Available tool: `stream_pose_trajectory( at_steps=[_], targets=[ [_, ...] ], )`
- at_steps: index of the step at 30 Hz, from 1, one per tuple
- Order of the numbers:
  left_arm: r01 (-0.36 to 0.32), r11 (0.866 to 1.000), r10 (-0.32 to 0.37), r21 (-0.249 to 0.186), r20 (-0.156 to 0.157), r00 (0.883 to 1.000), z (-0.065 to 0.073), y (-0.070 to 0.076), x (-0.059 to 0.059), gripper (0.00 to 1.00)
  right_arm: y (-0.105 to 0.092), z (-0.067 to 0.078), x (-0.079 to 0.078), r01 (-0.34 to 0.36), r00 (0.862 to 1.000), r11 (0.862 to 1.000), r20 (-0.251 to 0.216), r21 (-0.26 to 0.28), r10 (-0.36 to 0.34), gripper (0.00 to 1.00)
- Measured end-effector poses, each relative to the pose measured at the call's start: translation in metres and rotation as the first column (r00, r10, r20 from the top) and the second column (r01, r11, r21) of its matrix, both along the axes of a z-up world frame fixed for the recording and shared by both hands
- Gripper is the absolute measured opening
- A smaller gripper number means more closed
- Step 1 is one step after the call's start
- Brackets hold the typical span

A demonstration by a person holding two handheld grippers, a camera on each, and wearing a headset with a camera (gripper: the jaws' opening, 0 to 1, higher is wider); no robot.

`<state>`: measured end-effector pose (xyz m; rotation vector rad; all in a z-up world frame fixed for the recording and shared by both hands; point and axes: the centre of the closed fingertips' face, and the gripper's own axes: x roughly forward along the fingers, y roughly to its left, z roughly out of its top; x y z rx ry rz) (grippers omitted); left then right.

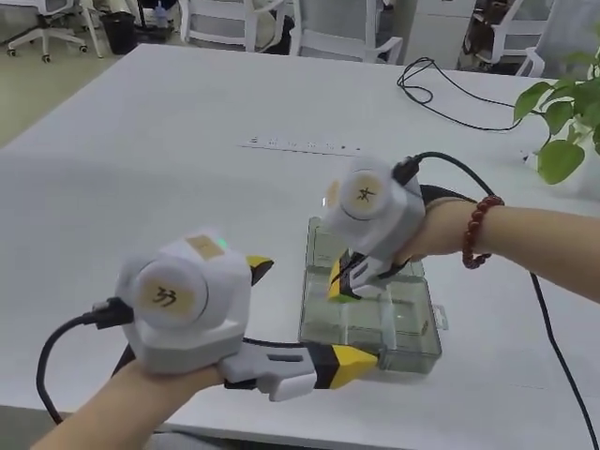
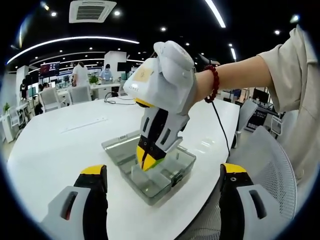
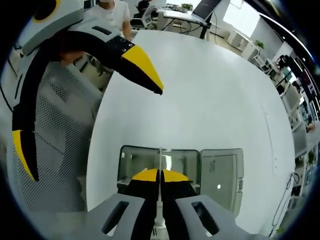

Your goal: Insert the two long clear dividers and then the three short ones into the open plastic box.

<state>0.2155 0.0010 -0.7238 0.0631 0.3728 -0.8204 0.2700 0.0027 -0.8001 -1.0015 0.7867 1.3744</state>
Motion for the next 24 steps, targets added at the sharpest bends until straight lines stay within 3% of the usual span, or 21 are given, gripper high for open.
stream_pose_trajectory(
  at_steps=[24],
  targets=[
    [-0.001,1.000,0.001,0.014,0.002,1.000,-0.003,-0.001,-0.004,0.95,0.001,-0.028,0.001,0.015,0.999,0.995,-0.033,-0.094,-0.018,0.02]
  ],
)
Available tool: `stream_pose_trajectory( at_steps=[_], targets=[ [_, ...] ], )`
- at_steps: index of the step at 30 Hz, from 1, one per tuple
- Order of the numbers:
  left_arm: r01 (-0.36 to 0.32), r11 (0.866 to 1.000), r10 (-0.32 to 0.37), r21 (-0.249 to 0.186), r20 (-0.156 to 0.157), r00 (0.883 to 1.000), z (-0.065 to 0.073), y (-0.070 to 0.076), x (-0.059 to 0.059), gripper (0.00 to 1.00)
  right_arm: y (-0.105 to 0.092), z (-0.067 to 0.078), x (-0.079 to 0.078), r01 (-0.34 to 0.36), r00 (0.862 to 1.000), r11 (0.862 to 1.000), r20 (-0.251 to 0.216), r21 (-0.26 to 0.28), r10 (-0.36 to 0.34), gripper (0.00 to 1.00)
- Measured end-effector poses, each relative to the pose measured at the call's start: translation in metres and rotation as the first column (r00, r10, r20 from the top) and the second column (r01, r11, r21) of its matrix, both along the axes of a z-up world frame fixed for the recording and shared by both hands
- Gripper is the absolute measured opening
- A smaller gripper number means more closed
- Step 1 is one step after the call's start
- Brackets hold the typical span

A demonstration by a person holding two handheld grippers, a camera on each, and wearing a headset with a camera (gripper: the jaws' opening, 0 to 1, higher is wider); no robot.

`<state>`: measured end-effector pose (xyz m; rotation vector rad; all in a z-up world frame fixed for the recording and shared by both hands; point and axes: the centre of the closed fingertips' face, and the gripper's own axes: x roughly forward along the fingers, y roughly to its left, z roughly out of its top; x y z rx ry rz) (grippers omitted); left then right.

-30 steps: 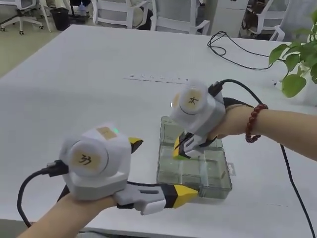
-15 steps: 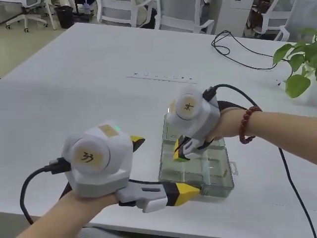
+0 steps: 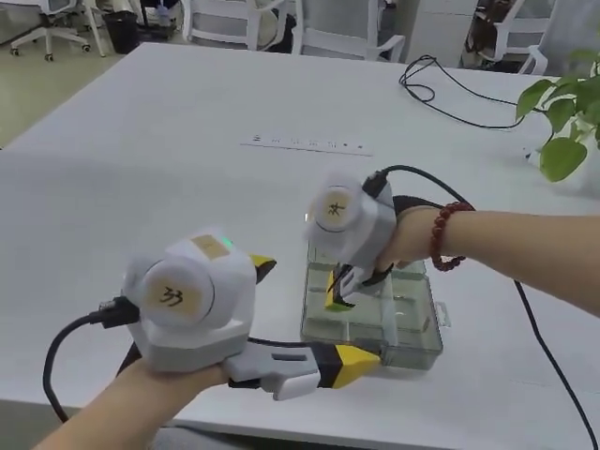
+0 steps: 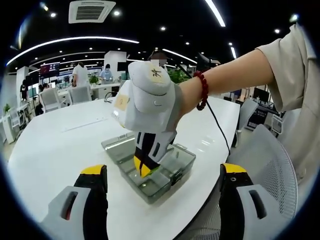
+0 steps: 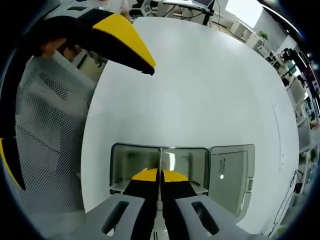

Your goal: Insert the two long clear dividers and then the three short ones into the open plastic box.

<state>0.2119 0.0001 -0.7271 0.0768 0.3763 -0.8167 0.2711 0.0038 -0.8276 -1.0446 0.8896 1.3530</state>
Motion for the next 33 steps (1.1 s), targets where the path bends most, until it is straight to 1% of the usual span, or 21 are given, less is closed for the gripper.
stream_pose_trajectory(
  at_steps=[4,7,11,14,17,20,22,23,24,27,30,31,33],
  targets=[
    [-0.001,1.000,0.001,-0.002,-0.006,1.000,-0.0015,-0.0009,0.0004,0.95,-0.0005,-0.0011,0.0002,0.010,1.000,1.000,-0.009,-0.002,-0.010,0.02],
    [0.002,1.000,-0.002,0.003,-0.005,1.000,-0.0017,-0.0025,0.0006,0.95,-0.0007,-0.0019,-0.0004,0.000,1.000,1.000,-0.006,-0.020,0.000,0.02],
    [0.003,1.000,-0.003,0.005,-0.005,1.000,-0.0016,-0.0041,0.0018,0.95,-0.0008,-0.0043,0.0005,0.020,0.999,0.999,-0.023,-0.039,-0.021,0.02],
    [0.001,1.000,-0.001,0.008,-0.002,1.000,-0.0007,-0.0040,0.0027,0.95,-0.0012,-0.0043,0.0007,0.020,0.999,0.998,-0.025,-0.052,-0.021,0.02],
    [-0.003,1.000,0.003,0.006,-0.002,1.000,0.0001,-0.0031,0.0034,0.95,-0.0014,-0.0037,0.0003,0.022,0.999,0.999,-0.029,-0.049,-0.024,0.02],
    [-0.007,1.000,0.007,0.005,0.002,1.000,0.0010,-0.0021,0.0035,0.95,-0.0011,-0.0038,0.0003,0.025,0.999,0.998,-0.023,-0.049,-0.026,0.02],
    [-0.008,1.000,0.008,0.006,0.000,1.000,0.0013,-0.0019,0.0035,0.95,-0.0007,-0.0039,0.0000,0.022,1.000,0.999,-0.016,-0.043,-0.023,0.03],
    [-0.008,1.000,0.008,0.005,0.002,1.000,0.0018,-0.0018,0.0036,0.95,-0.0001,-0.0039,-0.0001,0.010,1.000,1.000,-0.007,-0.030,-0.010,0.03],
    [-0.008,1.000,0.008,0.006,0.003,1.000,0.0022,-0.0018,0.0037,0.96,-0.0003,-0.0043,0.0003,0.015,1.000,1.000,-0.006,-0.025,-0.016,0.03],
    [-0.009,1.000,0.009,0.006,0.004,1.000,0.0030,-0.0019,0.0041,0.96,0.0020,-0.0047,-0.0003,0.051,0.998,0.999,-0.021,-0.003,-0.051,0.06],
    [-0.009,1.000,0.009,0.006,0.005,1.000,0.0032,-0.0020,0.0045,0.96,0.0039,-0.0030,-0.0005,0.055,0.998,0.998,-0.020,0.015,-0.054,0.08],
    [-0.011,1.000,0.011,0.006,0.006,1.000,0.0032,-0.0018,0.0048,0.96,0.0047,-0.0015,-0.0006,0.066,0.998,0.998,-0.025,0.024,-0.066,0.09],
    [-0.012,1.000,0.012,0.004,0.005,1.000,0.0031,-0.0019,0.0048,0.96,0.0066,0.0016,-0.0008,0.081,0.996,0.996,-0.035,0.047,-0.079,0.13]
  ],
)
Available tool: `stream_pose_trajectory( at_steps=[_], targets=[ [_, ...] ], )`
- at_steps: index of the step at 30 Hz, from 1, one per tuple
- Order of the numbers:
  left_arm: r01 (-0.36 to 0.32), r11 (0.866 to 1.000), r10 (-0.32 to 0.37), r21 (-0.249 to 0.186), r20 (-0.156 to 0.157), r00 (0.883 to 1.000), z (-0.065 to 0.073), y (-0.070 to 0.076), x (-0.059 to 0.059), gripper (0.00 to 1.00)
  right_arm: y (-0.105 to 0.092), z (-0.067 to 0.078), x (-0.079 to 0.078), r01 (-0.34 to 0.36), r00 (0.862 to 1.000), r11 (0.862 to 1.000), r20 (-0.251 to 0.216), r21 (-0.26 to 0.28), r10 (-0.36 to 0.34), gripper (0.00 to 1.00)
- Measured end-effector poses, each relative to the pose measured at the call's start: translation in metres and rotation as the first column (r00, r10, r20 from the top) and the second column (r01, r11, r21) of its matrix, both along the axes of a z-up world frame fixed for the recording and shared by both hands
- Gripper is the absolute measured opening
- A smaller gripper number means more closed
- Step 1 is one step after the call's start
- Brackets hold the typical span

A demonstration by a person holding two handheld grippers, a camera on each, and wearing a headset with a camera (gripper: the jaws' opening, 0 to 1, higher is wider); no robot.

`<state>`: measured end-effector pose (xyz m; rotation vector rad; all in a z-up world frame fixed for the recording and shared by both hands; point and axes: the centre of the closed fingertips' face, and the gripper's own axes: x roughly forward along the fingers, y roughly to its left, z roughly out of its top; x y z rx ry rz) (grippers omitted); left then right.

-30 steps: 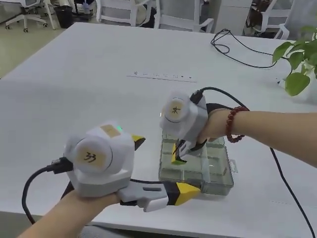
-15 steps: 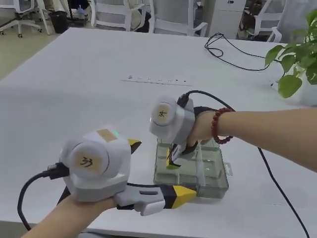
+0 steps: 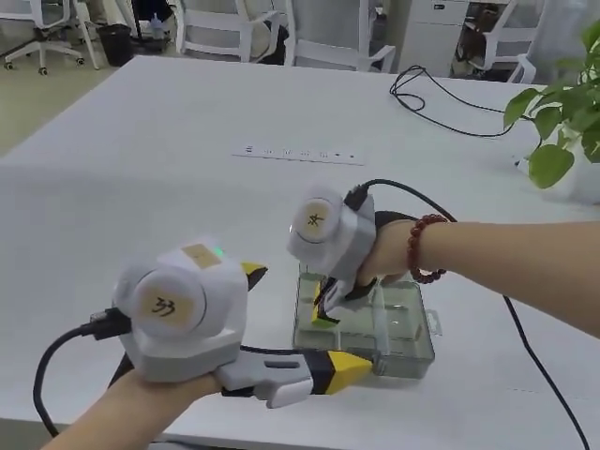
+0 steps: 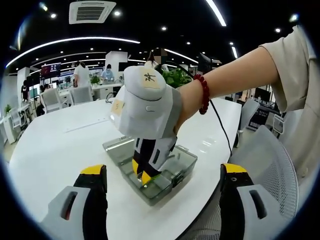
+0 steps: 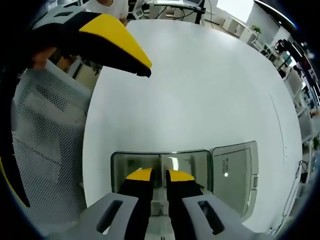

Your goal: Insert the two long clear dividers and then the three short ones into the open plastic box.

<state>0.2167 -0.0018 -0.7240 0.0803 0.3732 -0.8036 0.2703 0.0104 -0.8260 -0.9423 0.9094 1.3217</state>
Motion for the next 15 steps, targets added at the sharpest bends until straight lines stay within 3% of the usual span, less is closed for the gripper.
stream_pose_trajectory(
  at_steps=[10,15],
  targets=[
    [-0.008,1.000,0.008,0.004,-0.002,1.000,-0.001,0.002,0.001,0.97,0.004,0.020,-0.009,0.064,0.996,0.994,-0.072,0.091,-0.058,0.27],
    [-0.010,1.000,0.010,0.002,-0.001,1.000,0.000,0.003,0.002,0.98,-0.002,0.026,-0.011,0.059,0.997,0.993,-0.064,0.100,-0.052,0.32]
  ],
)
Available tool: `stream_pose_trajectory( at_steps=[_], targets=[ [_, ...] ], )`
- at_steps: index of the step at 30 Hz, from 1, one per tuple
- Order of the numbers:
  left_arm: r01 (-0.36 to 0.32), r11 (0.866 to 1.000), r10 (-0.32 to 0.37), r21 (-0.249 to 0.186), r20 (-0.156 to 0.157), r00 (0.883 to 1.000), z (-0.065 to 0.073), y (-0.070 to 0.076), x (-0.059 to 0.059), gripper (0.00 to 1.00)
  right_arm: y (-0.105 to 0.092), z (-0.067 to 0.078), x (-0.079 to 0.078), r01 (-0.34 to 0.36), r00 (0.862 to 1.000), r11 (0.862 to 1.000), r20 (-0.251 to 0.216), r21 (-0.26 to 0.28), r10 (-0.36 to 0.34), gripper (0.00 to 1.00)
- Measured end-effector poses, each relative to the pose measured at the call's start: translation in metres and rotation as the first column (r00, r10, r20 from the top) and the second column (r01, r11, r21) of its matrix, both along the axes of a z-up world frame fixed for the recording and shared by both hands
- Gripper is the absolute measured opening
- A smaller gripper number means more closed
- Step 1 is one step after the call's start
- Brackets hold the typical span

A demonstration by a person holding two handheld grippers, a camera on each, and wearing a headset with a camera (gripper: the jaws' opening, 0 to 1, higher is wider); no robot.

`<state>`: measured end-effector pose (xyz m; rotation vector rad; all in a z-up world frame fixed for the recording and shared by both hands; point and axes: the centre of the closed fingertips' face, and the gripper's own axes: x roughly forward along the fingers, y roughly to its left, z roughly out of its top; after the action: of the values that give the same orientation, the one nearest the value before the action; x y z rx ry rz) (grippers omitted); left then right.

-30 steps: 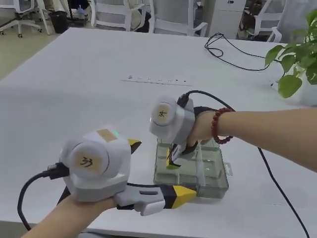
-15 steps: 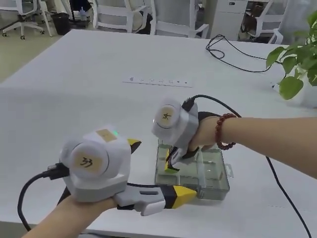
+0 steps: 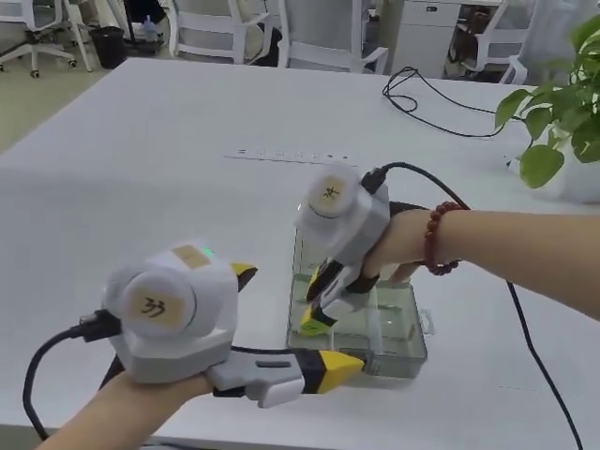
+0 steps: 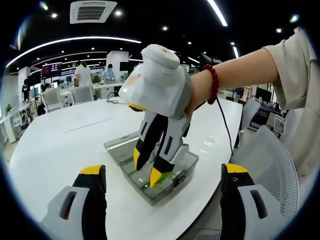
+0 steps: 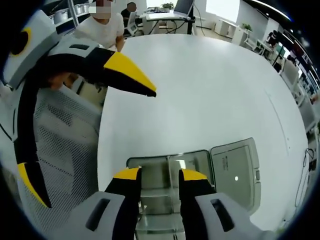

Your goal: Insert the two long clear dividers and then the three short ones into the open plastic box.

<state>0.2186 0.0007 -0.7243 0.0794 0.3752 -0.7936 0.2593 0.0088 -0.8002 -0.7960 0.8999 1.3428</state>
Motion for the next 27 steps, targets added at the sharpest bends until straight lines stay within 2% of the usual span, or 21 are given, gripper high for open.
stream_pose_trajectory(
  at_steps=[11,27],
  targets=[
    [-0.009,1.000,0.009,-0.007,-0.004,1.000,0.000,0.003,0.002,0.99,-0.023,0.012,-0.001,0.032,0.999,0.999,-0.007,0.042,-0.032,0.39],
    [-0.009,1.000,0.009,0.010,-0.017,1.000,-0.004,0.001,0.005,0.97,-0.062,0.015,-0.004,0.063,0.998,0.996,-0.001,0.065,-0.063,0.44]
  ],
)
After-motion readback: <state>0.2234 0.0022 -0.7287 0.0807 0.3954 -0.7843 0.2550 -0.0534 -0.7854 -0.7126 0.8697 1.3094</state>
